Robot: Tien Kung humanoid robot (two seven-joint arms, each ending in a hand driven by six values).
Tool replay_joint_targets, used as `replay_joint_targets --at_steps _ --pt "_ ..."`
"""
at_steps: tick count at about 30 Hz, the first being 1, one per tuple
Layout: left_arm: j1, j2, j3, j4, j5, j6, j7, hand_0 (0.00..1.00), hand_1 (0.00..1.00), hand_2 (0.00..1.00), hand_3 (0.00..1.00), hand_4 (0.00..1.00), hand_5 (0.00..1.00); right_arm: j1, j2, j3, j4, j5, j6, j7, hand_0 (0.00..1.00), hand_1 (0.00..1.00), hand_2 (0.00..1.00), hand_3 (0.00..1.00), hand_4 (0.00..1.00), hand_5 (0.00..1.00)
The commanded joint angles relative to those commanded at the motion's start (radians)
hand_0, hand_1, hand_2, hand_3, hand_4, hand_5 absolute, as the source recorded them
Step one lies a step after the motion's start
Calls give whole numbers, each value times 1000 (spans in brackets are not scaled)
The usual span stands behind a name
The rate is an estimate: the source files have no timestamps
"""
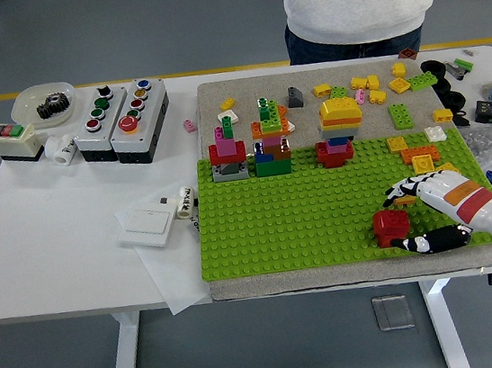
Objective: Pick up the brick,pile it on top of brick,press brick,pick up the brick,pile it on top of brick,press brick
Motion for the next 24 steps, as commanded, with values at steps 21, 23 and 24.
replay_joint_targets --at_steps 21,23,24 --pt "-8 2 18 2 -28 2 -17 821 899 921 817 806 808 -99 -77 171 234 -64 -96 -101 698 706 766 685 859 546" --pt "-8 2 18 2 -30 2 -18 821 899 921 817 806 808 -107 -88 182 258 -72 -82 -106 698 706 766 685 859 546" --pt "-8 2 18 2 -30 2 -18 821 899 921 817 806 808 -108 -88 183 260 -72 -82 -106 698 706 766 685 859 546"
